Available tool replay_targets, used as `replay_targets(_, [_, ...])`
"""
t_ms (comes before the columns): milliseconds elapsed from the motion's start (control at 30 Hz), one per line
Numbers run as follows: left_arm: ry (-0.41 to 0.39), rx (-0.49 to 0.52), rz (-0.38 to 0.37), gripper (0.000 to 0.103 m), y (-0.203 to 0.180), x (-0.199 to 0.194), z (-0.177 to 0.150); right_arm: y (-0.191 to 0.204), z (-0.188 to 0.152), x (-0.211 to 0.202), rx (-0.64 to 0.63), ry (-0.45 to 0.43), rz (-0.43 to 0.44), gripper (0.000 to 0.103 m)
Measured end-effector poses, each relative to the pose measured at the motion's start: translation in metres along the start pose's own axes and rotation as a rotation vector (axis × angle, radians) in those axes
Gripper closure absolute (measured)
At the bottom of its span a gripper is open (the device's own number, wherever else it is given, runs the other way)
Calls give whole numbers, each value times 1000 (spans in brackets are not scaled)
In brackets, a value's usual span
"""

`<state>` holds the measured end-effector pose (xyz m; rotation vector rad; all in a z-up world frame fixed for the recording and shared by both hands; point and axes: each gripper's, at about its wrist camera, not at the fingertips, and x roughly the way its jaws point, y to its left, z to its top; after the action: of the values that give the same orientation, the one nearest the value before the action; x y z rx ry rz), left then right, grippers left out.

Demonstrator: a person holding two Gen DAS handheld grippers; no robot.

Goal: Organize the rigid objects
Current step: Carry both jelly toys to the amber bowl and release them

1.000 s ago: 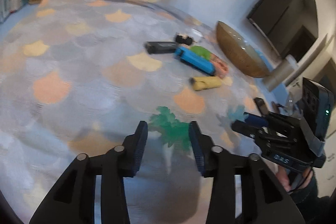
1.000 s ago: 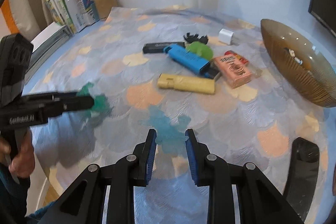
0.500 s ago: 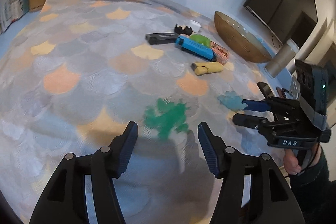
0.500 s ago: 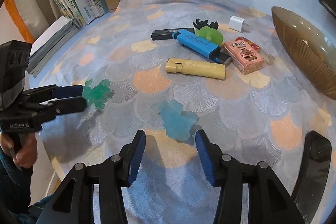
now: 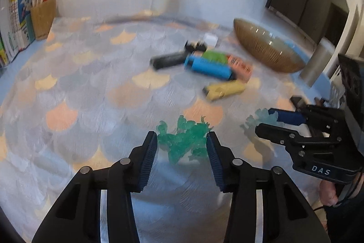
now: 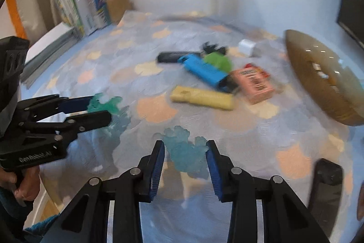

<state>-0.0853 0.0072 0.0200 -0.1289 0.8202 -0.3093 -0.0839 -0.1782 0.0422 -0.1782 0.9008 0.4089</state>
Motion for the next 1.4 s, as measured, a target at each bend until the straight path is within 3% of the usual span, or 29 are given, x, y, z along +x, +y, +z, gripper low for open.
replay_targets(167, [-94, 61, -41, 61, -42, -10, 53, -58, 17, -47, 64, -87, -91, 67])
replay_targets(333, [-176, 88, -116, 61, -98, -6, 125, -131, 54, -101, 42, -141, -292, 67])
replay_targets(467, [-224, 106, -184, 61, -141, 6, 178, -177, 77, -135, 95, -186, -332, 66])
replay_targets(533, [-204, 104, -198, 61, -156, 25, 190, -193, 79, -130, 126, -169, -326, 66])
replay_targets(667, [-82, 94, -214, 61, -181, 85, 188, -215, 69, -88, 159, -57, -333, 66])
replay_targets(833, [-32, 91, -231, 60, -198, 114, 181, -236, 64, -65, 206, -7, -302, 66])
replay_targets(900, [-12, 95, -233, 47, -203, 119, 183, -242, 64, -60, 220, 10, -307, 59])
replay_targets(933, [-12, 93, -221, 39, -201, 118, 182, -242, 64, -59, 226, 14, -331, 55])
replay_targets(967, [-22, 85, -214, 26, -201, 117, 183, -242, 64, -61, 226, 10, -348, 50])
replay_targets(1000, [-37, 75, -216, 21, -197, 112, 183, -242, 63, -64, 228, 0, -364, 49])
replay_targets(1233, [-154, -14, -225, 21, -135, 37, 180, -223, 71, -109, 260, -105, -323, 49])
replay_targets(1400, [-246, -87, -143, 21, -74, -24, 159, -160, 83, -136, 198, -184, -238, 46])
